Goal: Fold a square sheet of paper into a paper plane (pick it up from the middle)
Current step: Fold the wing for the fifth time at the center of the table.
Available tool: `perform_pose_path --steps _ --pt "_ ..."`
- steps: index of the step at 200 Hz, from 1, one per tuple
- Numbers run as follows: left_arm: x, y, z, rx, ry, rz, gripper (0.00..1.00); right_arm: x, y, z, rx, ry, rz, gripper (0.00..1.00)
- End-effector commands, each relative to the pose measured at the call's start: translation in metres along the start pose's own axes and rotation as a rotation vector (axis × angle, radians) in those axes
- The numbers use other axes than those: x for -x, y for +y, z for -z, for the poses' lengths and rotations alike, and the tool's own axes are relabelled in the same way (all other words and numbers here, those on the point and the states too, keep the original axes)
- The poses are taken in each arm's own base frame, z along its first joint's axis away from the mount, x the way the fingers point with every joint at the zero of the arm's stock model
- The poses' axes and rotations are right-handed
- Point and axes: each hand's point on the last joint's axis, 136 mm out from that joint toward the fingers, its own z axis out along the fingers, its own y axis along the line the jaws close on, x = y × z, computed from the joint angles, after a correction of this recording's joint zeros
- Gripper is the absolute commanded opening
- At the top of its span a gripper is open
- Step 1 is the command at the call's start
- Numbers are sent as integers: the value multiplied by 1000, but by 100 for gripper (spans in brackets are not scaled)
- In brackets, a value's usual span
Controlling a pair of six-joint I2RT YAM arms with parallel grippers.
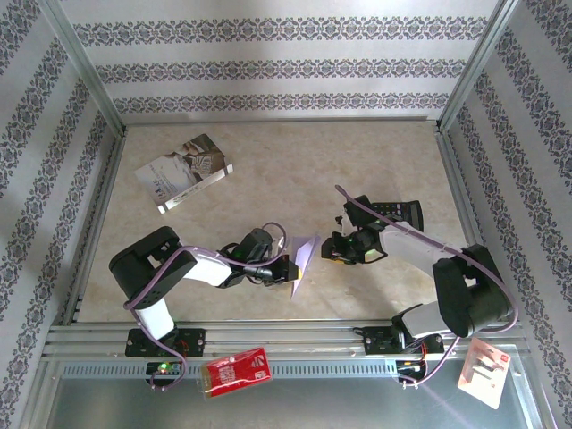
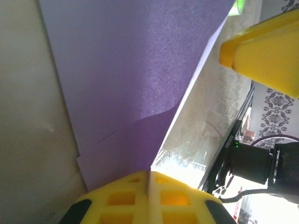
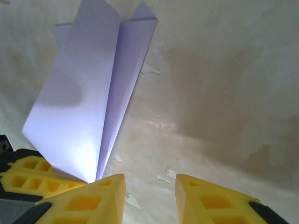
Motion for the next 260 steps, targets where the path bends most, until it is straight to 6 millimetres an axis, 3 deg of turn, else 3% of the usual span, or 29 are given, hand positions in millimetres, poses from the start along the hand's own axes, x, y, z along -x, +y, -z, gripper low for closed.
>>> perform_pose_path --steps 1,156,202,260 --pt "8 -5 2 -44 -27 20 0 2 7 -3 13 6 6 34" --pt "7 17 10 -98 -27 126 0 -4 18 -10 26 22 42 33" --pt "7 20 14 -98 -33 141 0 -1 48 -14 100 -10 121 31" --pt "6 21 13 -101 -28 153 0 6 84 -30 178 -28 173 20"
